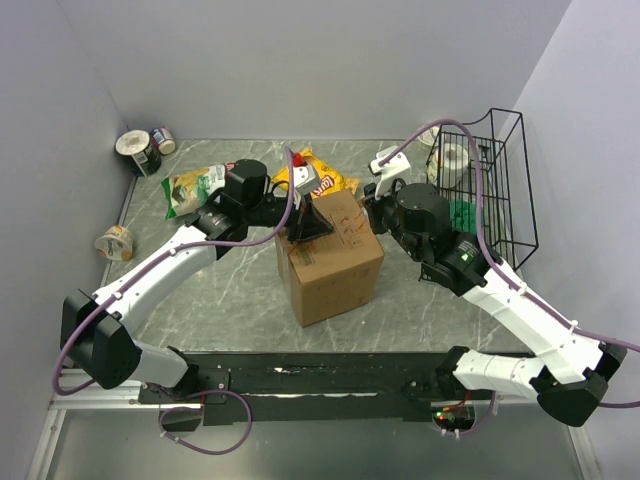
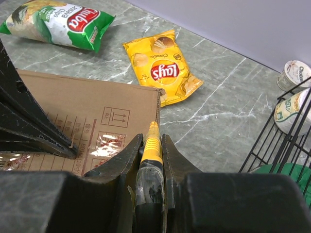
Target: Unpack the express box
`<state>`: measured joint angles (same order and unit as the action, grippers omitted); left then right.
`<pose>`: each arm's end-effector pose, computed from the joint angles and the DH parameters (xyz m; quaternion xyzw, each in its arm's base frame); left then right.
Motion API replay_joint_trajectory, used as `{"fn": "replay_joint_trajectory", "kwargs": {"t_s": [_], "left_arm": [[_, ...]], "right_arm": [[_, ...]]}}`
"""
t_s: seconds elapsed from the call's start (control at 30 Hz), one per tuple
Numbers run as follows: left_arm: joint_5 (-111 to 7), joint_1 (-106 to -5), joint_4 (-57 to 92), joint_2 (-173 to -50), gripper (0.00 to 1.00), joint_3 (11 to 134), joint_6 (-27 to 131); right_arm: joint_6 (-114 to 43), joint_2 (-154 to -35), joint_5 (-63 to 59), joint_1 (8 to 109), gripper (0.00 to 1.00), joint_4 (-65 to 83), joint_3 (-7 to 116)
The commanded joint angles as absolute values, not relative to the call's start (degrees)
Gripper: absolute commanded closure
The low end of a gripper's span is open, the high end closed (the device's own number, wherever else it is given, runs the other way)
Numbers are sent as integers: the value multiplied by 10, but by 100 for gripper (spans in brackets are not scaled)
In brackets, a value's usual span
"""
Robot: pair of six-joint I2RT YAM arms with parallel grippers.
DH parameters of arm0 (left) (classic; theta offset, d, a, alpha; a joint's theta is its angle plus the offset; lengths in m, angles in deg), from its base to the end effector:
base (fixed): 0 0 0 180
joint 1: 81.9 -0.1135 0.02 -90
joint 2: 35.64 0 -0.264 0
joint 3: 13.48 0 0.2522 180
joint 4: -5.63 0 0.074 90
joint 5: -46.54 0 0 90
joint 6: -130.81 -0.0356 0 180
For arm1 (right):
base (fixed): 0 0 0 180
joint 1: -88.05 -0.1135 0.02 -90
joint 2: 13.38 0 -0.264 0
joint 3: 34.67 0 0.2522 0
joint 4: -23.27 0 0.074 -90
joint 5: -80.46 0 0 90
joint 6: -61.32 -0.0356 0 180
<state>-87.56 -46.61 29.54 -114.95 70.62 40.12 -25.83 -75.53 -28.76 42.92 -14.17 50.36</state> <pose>0.2440 -0.2030 0.3614 0.4403 0.6510 -0.4518 0.4222 0.1728 0.1570 0.4179 -0.2238 0.7541 0.0944 0.6102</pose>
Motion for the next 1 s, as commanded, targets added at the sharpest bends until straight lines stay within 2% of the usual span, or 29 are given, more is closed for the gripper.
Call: {"fn": "replay_joint_trajectory", "kwargs": {"t_s": [0.0, 0.53, 0.97], "left_arm": [[-868, -462, 308, -1148, 99, 694, 405], [-864, -462, 307, -1145, 99, 688, 422], [-842, -462, 304, -1151, 99, 683, 427]], "right_arm": [[-253, -754, -313, 425, 100, -123, 518], [-256, -764, -298, 425, 100, -128, 518], [-306, -765, -275, 425, 100, -211, 542]]}}
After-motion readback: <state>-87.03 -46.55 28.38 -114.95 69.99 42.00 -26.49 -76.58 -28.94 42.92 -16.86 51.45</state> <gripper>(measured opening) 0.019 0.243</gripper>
